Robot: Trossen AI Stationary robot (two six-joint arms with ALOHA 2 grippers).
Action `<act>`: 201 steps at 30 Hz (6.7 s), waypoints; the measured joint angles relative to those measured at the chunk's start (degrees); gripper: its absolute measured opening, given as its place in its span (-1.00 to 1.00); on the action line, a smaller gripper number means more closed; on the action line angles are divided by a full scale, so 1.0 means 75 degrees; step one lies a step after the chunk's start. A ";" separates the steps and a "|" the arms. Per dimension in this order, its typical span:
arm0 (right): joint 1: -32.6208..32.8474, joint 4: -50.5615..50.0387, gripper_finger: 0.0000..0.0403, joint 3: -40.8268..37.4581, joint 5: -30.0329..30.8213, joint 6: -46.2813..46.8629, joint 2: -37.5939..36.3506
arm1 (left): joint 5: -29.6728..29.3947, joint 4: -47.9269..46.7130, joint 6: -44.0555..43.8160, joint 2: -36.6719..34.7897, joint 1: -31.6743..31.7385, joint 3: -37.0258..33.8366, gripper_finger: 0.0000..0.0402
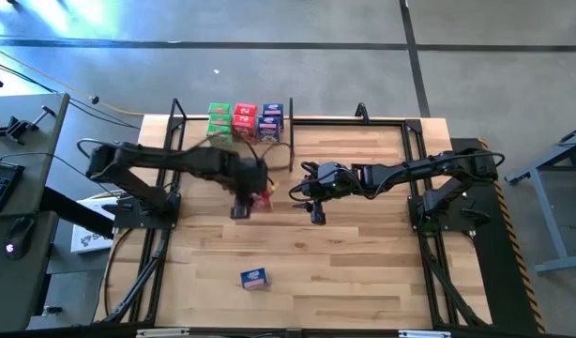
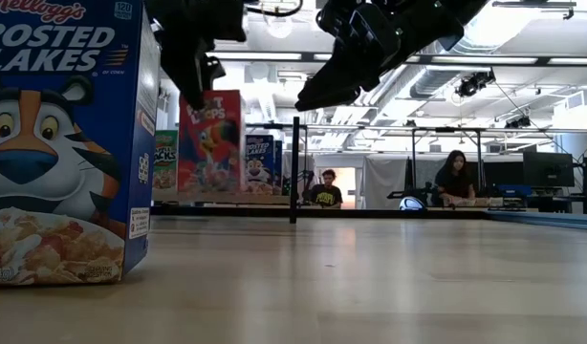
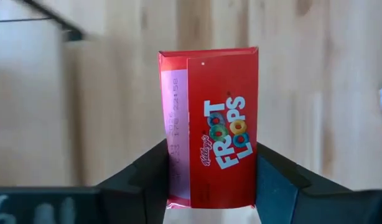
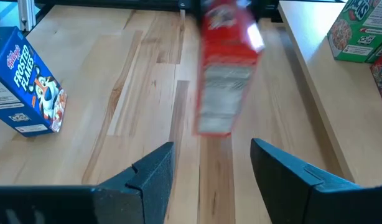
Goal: Stack cereal on shelf
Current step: Put the red cereal box on the shelf aligned with the red cereal box, then put the blue cereal box on the shelf aligned with the blue cereal box
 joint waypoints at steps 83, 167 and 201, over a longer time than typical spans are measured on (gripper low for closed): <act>-0.0023 -0.0119 -0.98 0.0003 0.0627 -0.0445 0.0000 | -0.1182 0.5960 0.0512 -0.1538 0.2595 -0.3859 -0.96; 0.3274 0.1091 0.45 0.2423 0.1417 0.1966 0.2671 | -0.3684 1.1503 -0.1881 -0.3292 -0.2018 -0.8154 -1.00; 0.2786 -0.0918 0.41 0.4468 -0.0388 0.1315 0.4028 | -0.3803 1.1457 -0.1762 -0.3265 -0.2013 -0.8160 -1.00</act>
